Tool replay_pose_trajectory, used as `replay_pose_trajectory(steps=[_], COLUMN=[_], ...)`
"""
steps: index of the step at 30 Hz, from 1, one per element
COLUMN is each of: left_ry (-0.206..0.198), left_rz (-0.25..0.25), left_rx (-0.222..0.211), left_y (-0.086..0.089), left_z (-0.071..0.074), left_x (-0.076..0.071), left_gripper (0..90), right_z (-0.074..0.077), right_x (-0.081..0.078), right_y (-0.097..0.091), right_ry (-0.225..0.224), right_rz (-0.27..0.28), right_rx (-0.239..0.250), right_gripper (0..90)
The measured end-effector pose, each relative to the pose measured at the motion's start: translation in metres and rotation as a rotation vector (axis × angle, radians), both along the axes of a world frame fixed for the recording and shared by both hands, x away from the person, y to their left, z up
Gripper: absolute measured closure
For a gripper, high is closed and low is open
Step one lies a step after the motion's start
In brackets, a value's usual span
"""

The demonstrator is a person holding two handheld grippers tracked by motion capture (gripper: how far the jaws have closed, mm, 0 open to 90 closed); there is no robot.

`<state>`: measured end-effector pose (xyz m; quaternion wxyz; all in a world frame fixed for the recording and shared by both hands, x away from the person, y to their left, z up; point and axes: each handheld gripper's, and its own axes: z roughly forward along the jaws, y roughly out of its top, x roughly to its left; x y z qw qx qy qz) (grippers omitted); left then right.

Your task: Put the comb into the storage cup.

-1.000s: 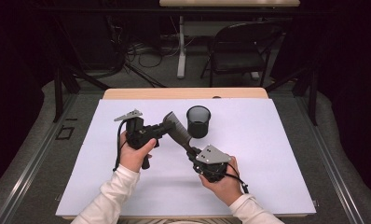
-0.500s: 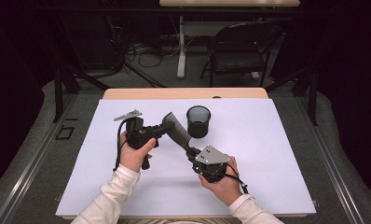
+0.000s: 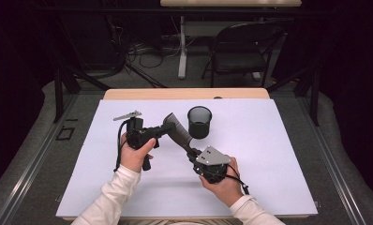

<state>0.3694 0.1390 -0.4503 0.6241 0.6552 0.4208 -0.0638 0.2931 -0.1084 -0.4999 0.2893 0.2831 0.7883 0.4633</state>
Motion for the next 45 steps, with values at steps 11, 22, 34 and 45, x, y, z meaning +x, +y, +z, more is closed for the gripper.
replay_pose_trajectory(steps=[11,22,34,45], left_ry=[0.011,0.028,0.044,0.054], left_rz=[-0.004,-0.009,-0.012,-0.012], left_rx=[-0.004,-0.007,-0.016,-0.021], left_y=[-0.0004,-0.0011,0.0,0.0004], left_z=[-0.0014,-0.0018,-0.0028,-0.0043], left_x=[0.0004,0.0003,0.0016,0.0026], left_gripper=[82.9,83.9,84.0,84.0], right_z=[-0.0027,-0.005,-0.0055,-0.0066], right_x=[0.0009,0.0022,0.0022,0.0027], right_y=[0.0009,0.0016,0.0018,0.0023], right_ry=[0.005,0.006,0.013,0.021], right_rz=[-0.004,-0.006,-0.002,0.002], right_rx=[-0.004,-0.01,-0.007,-0.003], right_gripper=[72.7,72.6,72.5,72.2])
